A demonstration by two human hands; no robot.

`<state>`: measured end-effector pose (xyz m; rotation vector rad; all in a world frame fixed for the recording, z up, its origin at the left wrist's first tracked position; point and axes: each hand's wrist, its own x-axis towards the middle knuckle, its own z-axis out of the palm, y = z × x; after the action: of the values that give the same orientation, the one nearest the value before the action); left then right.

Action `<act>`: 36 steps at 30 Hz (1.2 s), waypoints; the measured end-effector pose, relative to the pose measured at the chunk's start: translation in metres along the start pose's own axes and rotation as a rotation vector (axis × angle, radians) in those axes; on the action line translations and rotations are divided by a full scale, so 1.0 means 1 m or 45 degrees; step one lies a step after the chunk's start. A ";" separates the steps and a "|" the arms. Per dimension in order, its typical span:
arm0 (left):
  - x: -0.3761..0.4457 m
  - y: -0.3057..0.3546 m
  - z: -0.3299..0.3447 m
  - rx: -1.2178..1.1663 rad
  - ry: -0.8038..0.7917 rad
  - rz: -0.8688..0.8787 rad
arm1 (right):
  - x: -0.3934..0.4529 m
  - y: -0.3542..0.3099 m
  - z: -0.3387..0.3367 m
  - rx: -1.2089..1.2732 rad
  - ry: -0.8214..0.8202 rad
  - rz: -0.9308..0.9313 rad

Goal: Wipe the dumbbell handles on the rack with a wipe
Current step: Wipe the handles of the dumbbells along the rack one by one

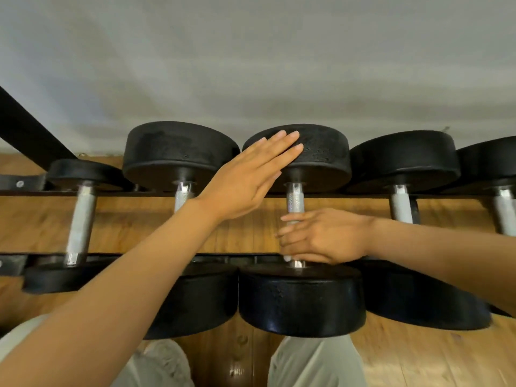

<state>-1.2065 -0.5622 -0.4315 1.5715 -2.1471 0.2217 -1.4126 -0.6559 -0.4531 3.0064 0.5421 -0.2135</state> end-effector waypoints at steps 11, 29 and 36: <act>-0.002 -0.003 0.005 -0.054 0.070 0.040 | -0.001 -0.014 -0.001 0.096 -0.089 0.160; -0.005 0.001 0.003 -0.190 0.105 -0.002 | 0.003 -0.009 -0.006 0.062 -0.165 0.006; -0.005 0.002 0.001 -0.241 0.107 -0.020 | 0.006 0.025 -0.016 -0.348 0.117 0.277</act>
<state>-1.2072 -0.5582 -0.4348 1.4452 -2.0271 0.0747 -1.3961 -0.6755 -0.4372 2.7875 0.2247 0.0130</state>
